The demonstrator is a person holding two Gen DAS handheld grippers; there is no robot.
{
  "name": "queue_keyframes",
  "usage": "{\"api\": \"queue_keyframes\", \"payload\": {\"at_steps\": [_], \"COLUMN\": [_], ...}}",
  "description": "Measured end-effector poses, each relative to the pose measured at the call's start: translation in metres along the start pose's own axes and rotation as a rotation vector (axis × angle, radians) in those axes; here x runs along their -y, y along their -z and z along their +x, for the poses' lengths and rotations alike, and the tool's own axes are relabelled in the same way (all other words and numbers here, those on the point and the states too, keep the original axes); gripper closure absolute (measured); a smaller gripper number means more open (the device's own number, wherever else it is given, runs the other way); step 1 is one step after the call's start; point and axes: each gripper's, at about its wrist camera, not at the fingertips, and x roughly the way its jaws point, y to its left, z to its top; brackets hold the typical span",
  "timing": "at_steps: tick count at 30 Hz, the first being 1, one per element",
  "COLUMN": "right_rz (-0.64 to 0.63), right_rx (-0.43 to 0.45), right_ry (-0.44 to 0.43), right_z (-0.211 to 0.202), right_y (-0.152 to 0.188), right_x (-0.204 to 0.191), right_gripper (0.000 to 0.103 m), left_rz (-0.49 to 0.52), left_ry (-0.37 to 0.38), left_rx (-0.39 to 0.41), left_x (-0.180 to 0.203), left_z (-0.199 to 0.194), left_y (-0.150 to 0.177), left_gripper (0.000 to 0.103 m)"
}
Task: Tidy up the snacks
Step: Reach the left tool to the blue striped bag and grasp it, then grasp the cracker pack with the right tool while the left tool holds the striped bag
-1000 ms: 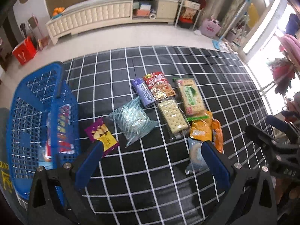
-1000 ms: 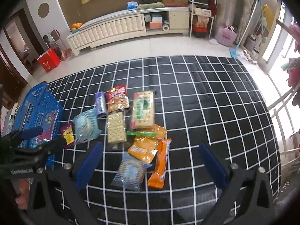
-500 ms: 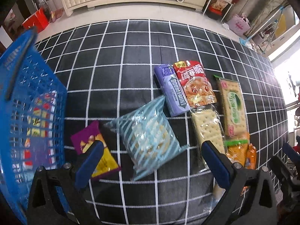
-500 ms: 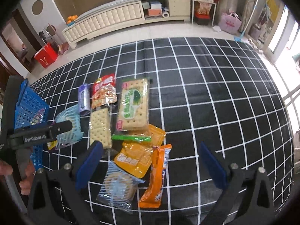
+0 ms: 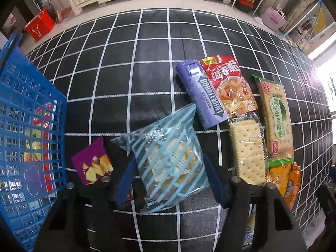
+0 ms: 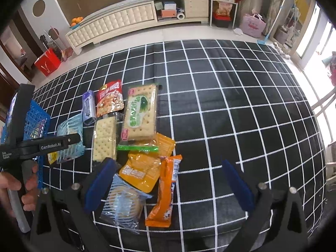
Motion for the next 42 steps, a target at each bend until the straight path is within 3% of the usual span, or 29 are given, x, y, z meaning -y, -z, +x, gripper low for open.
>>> {"api": "queue_keyframes", "payload": {"at_steps": [6,13,19,21,23,29,33,36,42], "right_rz": [-0.010,-0.035,-0.087,-0.114,-0.142,-0.198,-0.184,-0.159,-0.196], "right_rx": [0.017,0.030,-0.033,-0.060,-0.081,-0.162,-0.189,-0.192,-0.237], "right_ry": [-0.004,-0.051,-0.095,-0.095,-0.088,-0.104,-0.045,-0.084,-0.065], "right_z": [-0.011,-0.012,0.015,0.028,0.040,0.071,0.086,0.093,0.112], "right_y": [-0.002,-0.013,-0.021,-0.023,-0.025,-0.028,-0.032,-0.037,-0.047], "right_x": [-0.007,-0.031,-0.063,-0.074,-0.083,-0.106,-0.106,-0.103,-0.107], "right_gripper": [0.000,0.003,0.029,0.038,0.040,0.040,0.040,0.040,0.040], "left_rz": [0.021,0.102,0.186,0.211,0.224,0.222,0.219,0.231,0.232], "left_ry": [0.038,0.056,-0.012,-0.052,-0.086,-0.096,-0.091,-0.096,-0.100], "left_rx": [0.052,0.217,0.305,0.312,0.306,0.269,0.245,0.241,0.228], "left_x": [-0.002,-0.003,-0.013,-0.016,-0.020,-0.030,-0.030,-0.026,-0.026], "left_z": [-0.021,-0.081,-0.108,-0.108,-0.104,-0.088,-0.077,-0.071,-0.066], "left_y": [0.015,0.035,0.046,0.041,0.045,0.044,0.039,0.038,0.036], "left_gripper": [0.047,0.047,0.047,0.047,0.047,0.047,0.047,0.047,0.047]}}
